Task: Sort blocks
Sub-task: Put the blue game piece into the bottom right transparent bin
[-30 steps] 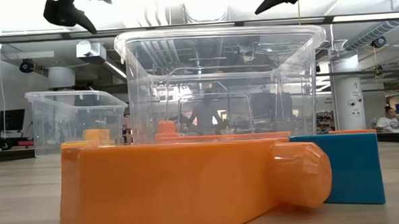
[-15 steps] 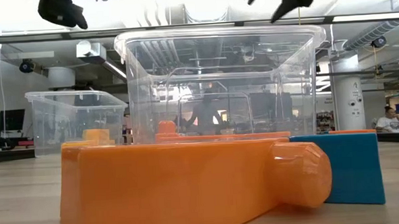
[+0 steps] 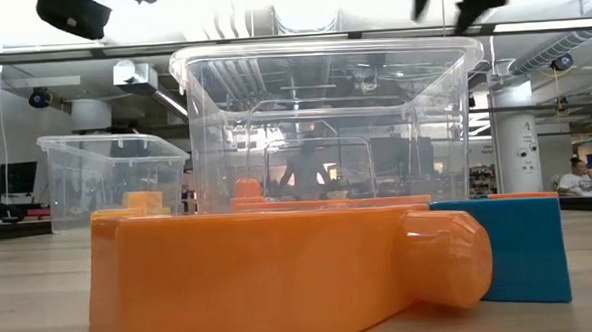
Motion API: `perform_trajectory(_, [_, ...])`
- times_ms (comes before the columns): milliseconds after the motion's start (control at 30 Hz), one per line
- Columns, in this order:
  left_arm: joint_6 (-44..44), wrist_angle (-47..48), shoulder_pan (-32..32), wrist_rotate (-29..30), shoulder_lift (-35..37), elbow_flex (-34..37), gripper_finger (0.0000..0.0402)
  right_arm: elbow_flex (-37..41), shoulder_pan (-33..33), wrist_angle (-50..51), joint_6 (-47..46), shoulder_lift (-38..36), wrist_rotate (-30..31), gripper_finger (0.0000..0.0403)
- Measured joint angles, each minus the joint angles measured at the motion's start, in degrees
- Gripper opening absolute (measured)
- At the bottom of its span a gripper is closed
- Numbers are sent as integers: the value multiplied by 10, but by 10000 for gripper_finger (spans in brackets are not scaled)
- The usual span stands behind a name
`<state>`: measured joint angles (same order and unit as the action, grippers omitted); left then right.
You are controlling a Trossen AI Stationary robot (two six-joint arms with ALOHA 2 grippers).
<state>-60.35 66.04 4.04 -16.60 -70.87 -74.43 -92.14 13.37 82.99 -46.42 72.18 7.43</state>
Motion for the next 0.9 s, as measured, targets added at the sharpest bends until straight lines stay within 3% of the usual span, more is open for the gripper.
perform_trajectory(100, [6,0,0,7,-12,0,303,8,3,50,-10,0,3,393])
perform_trajectory(533, [113,0,3,37,-37,0,303,15,-7,46,-109,0,12,393])
perform_trajectory(900, [100,0,3,62,-25,0,303,16,-7,15,-92,4,16,393])
